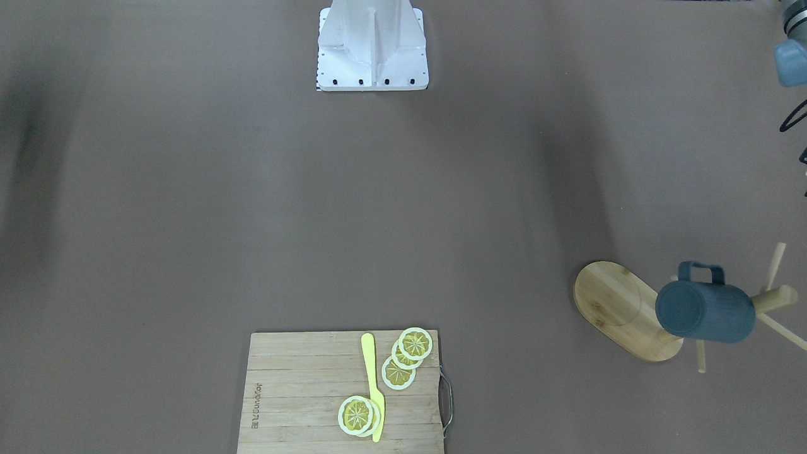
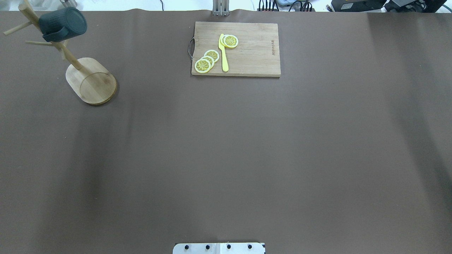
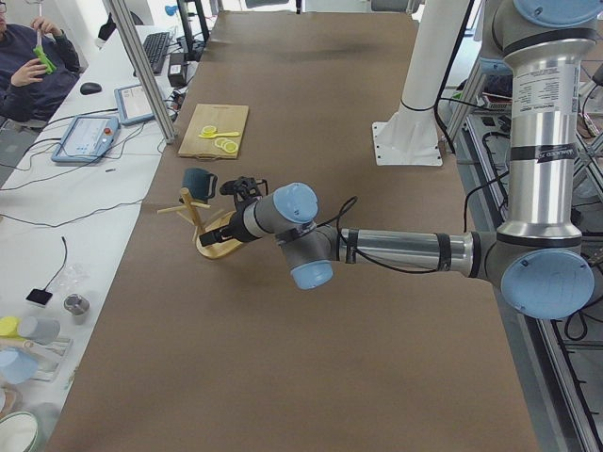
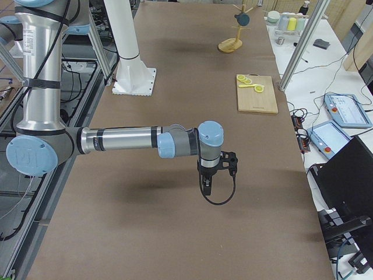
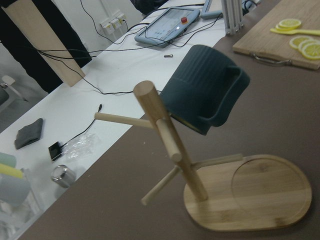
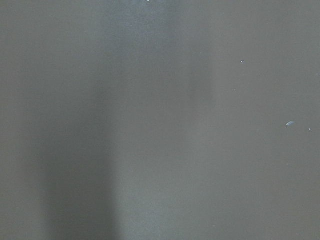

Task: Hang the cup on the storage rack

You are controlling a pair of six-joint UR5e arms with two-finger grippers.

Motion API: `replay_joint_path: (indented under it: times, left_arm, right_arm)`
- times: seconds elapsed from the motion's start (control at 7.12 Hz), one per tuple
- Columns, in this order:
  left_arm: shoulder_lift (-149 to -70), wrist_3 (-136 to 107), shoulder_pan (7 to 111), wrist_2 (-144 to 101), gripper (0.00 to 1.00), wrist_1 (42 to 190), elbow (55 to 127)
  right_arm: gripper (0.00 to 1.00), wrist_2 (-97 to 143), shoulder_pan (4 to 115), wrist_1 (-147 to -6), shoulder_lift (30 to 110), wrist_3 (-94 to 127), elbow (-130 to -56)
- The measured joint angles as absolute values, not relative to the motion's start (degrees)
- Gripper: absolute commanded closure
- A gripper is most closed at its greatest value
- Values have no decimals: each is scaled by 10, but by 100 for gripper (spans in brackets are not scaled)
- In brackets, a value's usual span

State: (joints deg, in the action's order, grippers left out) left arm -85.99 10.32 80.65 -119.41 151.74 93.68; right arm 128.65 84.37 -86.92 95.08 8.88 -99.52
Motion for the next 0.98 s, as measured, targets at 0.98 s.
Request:
replay_joint_path:
  times: [0.98]
  left_arm:
    - [-868,146,855,-1145,1,1115,929]
  right_arm:
    - [0,1288,844,-867,953,89,-989]
